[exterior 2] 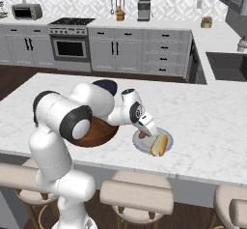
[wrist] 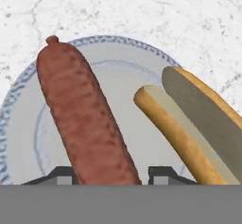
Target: Place one bun and one sausage from the bowl on each plate.
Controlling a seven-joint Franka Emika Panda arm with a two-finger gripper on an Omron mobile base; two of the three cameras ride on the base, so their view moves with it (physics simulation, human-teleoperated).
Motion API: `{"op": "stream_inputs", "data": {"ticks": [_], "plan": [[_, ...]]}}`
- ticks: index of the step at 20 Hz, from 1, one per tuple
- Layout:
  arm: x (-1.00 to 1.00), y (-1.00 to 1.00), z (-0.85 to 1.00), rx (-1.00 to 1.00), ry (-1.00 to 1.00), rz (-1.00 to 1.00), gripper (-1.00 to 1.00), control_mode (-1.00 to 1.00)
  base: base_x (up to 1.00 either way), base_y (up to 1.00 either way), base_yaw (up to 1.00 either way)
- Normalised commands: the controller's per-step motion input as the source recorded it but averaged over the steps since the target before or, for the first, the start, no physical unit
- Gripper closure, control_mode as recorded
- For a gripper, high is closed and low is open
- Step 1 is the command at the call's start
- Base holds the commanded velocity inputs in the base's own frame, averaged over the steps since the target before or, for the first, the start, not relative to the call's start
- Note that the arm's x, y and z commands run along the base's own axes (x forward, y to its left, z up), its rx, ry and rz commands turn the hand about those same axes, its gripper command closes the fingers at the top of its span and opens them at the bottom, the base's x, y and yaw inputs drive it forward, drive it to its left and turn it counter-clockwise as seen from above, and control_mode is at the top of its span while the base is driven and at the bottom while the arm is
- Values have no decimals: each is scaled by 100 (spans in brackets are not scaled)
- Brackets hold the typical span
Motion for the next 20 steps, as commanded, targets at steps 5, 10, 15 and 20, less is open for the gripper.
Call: {"op": "stream_inputs", "data": {"ticks": [5,10,15,20], "plan": [[5,-4,-34,1,0,-7,100,-100,0,0,0],[13,0,-4,3,0,-2,-100,-100,0,0,0],[2,0,15,7,0,0,-100,-100,0,0,0],[-31,3,87,10,-10,0,-100,-100,0,0,0]]}}
